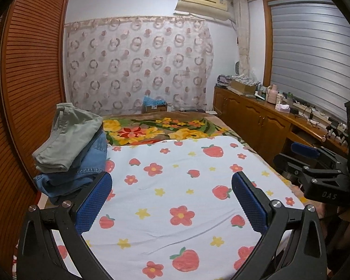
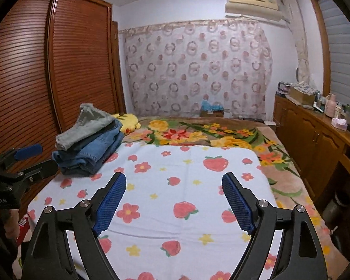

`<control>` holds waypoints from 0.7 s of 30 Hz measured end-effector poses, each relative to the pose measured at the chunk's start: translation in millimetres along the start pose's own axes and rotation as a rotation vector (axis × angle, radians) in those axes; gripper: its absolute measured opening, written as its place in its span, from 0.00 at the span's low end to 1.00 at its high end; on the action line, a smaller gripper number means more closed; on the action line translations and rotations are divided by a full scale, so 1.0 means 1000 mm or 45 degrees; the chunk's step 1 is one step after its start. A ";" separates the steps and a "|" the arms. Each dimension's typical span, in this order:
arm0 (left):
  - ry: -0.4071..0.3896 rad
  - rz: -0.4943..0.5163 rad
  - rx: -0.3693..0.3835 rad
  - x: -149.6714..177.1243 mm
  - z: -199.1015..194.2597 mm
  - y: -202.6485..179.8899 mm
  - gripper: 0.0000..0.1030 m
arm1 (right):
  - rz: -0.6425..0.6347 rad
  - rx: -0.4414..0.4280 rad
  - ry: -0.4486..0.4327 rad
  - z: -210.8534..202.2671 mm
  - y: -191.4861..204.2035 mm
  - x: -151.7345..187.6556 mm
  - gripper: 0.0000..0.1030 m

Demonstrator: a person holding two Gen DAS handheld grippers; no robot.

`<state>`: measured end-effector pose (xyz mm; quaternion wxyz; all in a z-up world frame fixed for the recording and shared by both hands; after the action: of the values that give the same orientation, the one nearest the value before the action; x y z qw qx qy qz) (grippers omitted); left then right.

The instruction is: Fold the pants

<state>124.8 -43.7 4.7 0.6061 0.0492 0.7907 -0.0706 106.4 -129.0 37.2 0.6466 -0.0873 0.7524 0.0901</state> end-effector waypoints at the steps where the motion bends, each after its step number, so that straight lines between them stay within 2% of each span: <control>1: -0.006 -0.001 0.000 -0.001 -0.002 -0.001 1.00 | 0.004 0.007 -0.007 -0.002 0.003 -0.003 0.83; 13: -0.019 -0.008 -0.041 0.003 -0.019 0.005 1.00 | 0.027 0.040 -0.050 -0.026 0.009 0.022 0.83; 21: -0.021 -0.016 -0.056 0.004 -0.020 0.010 1.00 | 0.014 0.041 -0.057 -0.028 0.003 0.023 0.83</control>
<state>106.2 -30.5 5.7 0.6131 0.0303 0.7873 -0.0576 75.0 -133.4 18.7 0.6641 -0.0707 0.7396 0.0836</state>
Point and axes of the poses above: each gripper's, at about its wrist camera, not at the fingertips, and z roughly the way its jaws point, y to its left, x to its underside, the point moved 8 cm from there along z, roughly the way its jaws point, and after that the axes turned 11 degrees about -y, right-handed, at the moved point
